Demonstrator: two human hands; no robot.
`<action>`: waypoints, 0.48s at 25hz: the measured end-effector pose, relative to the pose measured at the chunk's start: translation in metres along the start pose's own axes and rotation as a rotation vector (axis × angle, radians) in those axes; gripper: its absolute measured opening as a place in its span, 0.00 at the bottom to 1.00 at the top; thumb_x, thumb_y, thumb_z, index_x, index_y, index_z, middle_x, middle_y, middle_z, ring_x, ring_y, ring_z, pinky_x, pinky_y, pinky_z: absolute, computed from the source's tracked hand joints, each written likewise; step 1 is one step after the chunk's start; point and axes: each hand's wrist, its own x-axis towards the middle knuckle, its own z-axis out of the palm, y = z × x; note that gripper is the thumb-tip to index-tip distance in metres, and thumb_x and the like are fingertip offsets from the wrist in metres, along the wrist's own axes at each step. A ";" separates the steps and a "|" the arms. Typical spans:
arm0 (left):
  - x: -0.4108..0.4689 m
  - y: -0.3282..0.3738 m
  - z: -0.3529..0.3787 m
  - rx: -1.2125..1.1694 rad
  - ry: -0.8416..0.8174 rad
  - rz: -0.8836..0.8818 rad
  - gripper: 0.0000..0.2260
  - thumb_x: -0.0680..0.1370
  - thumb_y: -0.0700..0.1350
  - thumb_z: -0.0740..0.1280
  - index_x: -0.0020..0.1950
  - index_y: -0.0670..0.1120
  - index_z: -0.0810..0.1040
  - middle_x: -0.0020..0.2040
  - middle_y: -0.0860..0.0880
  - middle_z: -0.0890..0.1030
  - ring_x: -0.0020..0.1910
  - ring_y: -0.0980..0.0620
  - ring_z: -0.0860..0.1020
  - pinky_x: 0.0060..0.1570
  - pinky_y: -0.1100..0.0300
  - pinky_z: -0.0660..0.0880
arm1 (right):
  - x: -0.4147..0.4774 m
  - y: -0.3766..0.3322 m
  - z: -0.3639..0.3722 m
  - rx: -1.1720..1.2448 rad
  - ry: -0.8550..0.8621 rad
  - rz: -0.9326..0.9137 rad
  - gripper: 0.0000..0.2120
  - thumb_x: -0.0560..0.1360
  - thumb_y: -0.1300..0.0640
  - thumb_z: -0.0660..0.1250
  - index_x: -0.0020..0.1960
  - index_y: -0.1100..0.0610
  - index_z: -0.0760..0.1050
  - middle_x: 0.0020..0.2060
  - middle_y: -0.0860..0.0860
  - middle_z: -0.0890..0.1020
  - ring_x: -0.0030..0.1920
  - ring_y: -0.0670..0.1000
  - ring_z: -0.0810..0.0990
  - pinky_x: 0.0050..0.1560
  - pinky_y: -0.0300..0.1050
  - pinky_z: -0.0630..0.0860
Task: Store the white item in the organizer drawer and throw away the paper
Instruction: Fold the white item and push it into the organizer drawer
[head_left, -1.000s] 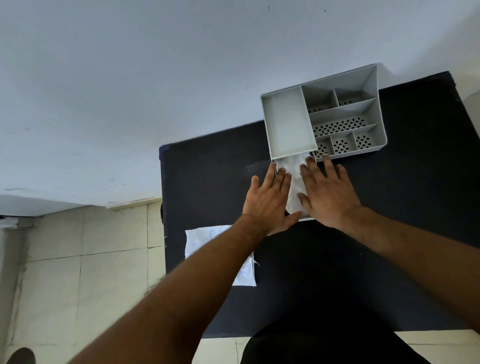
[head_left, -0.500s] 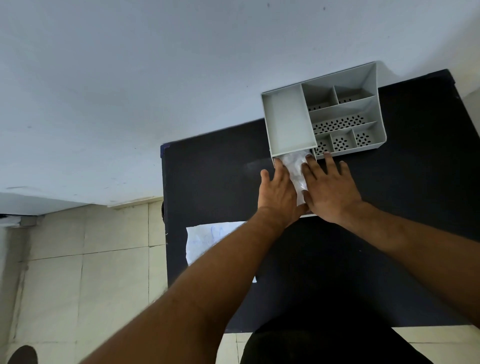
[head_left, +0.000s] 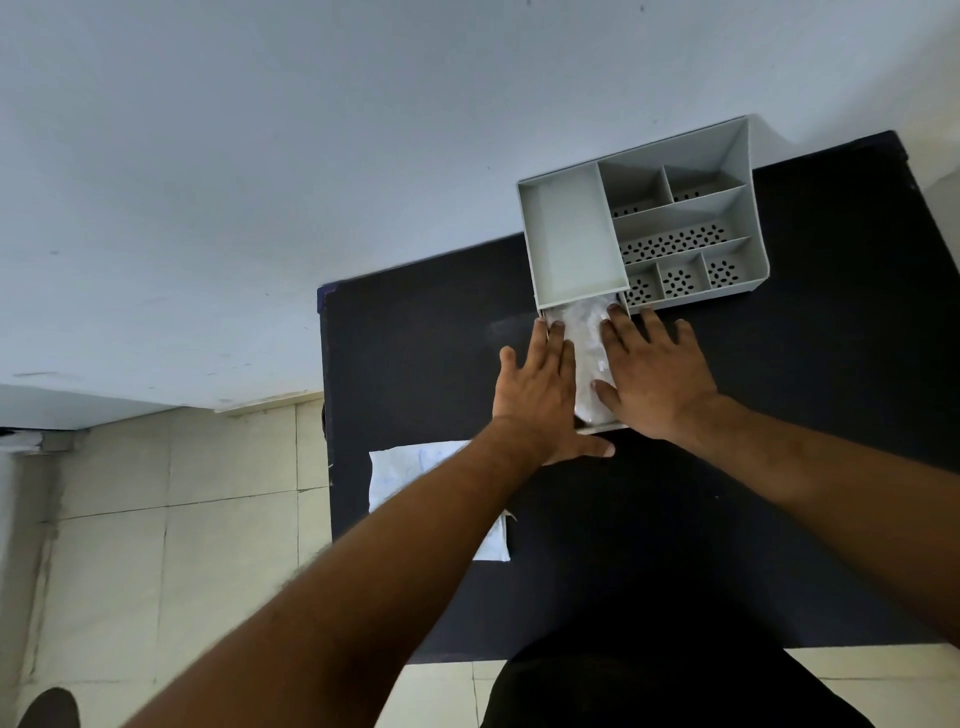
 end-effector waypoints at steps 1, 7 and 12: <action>0.000 -0.002 0.002 0.056 -0.010 0.000 0.61 0.66 0.80 0.60 0.81 0.42 0.39 0.82 0.41 0.40 0.80 0.39 0.37 0.73 0.34 0.52 | 0.000 0.000 0.000 0.009 -0.002 0.004 0.39 0.78 0.35 0.53 0.80 0.57 0.51 0.81 0.56 0.54 0.78 0.62 0.58 0.72 0.67 0.61; 0.006 0.008 0.001 0.083 -0.048 -0.099 0.58 0.68 0.72 0.67 0.82 0.42 0.40 0.83 0.41 0.43 0.80 0.33 0.47 0.69 0.31 0.59 | 0.000 0.002 0.002 0.018 -0.005 0.006 0.40 0.78 0.34 0.54 0.80 0.56 0.49 0.81 0.54 0.51 0.76 0.62 0.61 0.71 0.67 0.62; 0.015 0.008 -0.014 0.054 -0.068 -0.102 0.56 0.68 0.73 0.67 0.82 0.46 0.44 0.82 0.41 0.49 0.76 0.32 0.60 0.69 0.30 0.57 | 0.006 0.001 -0.002 0.057 0.030 0.028 0.39 0.77 0.35 0.56 0.79 0.55 0.52 0.80 0.56 0.55 0.73 0.62 0.66 0.69 0.67 0.64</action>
